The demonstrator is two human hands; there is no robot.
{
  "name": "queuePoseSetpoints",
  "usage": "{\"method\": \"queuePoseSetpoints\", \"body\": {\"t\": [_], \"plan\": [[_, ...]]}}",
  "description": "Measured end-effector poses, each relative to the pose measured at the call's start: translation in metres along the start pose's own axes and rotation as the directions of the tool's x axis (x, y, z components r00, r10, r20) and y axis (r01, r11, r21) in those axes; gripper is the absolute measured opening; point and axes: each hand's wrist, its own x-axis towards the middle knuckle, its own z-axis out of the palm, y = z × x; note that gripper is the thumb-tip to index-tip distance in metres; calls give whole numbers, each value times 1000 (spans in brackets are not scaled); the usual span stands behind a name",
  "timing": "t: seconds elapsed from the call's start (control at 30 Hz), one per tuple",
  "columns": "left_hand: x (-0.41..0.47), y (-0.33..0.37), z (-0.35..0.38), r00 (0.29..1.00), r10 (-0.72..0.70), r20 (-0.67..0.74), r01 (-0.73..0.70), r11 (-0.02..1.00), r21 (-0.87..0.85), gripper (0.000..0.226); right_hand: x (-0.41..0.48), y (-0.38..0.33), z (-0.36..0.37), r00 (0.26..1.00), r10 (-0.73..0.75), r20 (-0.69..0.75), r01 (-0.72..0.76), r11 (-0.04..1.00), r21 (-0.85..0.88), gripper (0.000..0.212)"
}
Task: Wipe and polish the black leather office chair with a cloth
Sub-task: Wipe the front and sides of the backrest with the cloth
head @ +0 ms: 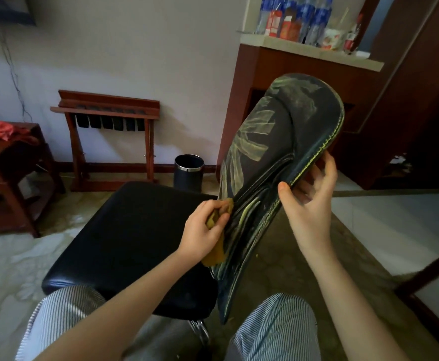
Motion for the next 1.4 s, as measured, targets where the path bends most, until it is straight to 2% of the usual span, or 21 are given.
{"method": "queuePoseSetpoints", "body": {"t": [0.13,0.23,0.37,0.43,0.6,0.93,1.03,1.13,1.2,1.3,1.4], "plan": [[10,19,-6,997,36,-72,-42,996,-85,33,-21,15,10,999,41,34,-39,998,-55,86],[27,47,-7,982,157,-105,-168,980,-104,34,-38,29,13,989,109,101,-94,985,-143,86],[52,63,0,903,418,-100,-413,909,61,30,-40,34,16,991,90,98,-71,980,-184,80],[53,52,8,870,487,-72,-480,872,97,28,-37,38,16,992,77,97,-56,978,-199,80],[29,10,26,893,418,-163,-423,906,10,24,-40,45,10,992,85,95,-66,979,-191,80],[-28,-53,17,955,290,-60,-268,933,239,21,-30,53,8,981,150,121,-123,971,-205,84],[-28,-45,13,949,284,-133,-253,944,213,22,-34,57,7,975,162,153,-130,972,-197,87],[-3,-7,13,896,395,-205,-372,917,143,27,-41,61,8,966,176,187,-139,971,-196,90],[21,21,14,825,528,-201,-498,848,183,29,-42,63,8,963,161,218,-120,975,-189,88],[52,49,18,707,699,-106,-639,696,329,27,-41,66,6,960,141,240,-101,980,-173,86],[67,45,21,659,752,5,-691,603,399,24,-42,69,5,964,136,230,-94,979,-183,84]]}}
